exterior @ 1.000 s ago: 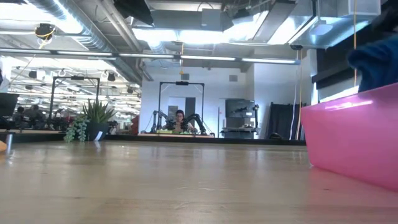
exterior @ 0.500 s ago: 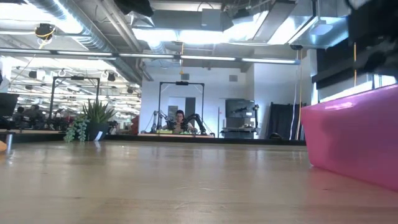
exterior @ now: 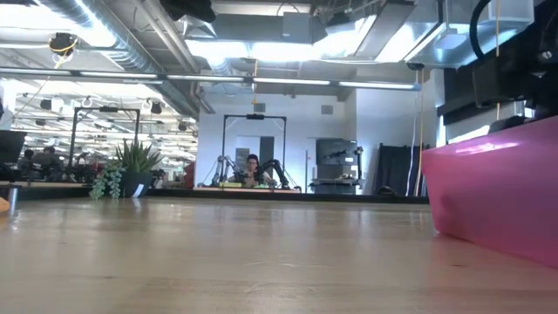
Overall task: Roll microfiber towels into tight, uniform cylinder then place into a basket
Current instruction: Put the blue microfiber towel into the red bin, then move the orange microfiber towel to the center of the table
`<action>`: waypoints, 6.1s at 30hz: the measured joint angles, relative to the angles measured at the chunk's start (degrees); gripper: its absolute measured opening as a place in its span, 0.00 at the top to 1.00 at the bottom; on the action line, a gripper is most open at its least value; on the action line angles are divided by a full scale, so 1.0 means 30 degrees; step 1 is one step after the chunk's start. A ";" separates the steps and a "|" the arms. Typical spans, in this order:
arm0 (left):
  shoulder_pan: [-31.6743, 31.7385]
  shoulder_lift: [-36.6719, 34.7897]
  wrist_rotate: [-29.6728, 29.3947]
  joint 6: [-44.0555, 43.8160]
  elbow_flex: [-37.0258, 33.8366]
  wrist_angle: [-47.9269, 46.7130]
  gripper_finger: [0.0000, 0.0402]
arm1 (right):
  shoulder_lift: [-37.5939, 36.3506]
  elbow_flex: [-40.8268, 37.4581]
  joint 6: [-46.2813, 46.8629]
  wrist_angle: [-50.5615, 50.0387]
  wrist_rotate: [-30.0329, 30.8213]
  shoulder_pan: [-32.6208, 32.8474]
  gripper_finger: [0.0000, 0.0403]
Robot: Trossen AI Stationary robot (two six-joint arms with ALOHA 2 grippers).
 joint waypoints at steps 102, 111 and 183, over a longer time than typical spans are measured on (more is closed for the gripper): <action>0.0007 0.0000 -0.0007 0.0029 0.0000 -0.0044 0.75 | -0.0510 0.2579 0.3010 -0.3497 0.2617 -0.0015 0.42; 0.0000 0.0000 -0.0006 0.0015 0.0000 -0.0044 0.74 | -0.0510 0.3559 0.3076 -0.5356 0.3288 0.0000 0.42; -0.8967 0.9123 0.3519 -2.8499 0.0007 -0.4687 0.75 | -0.0998 1.2174 -0.7023 -0.1698 -0.3591 -0.9398 0.42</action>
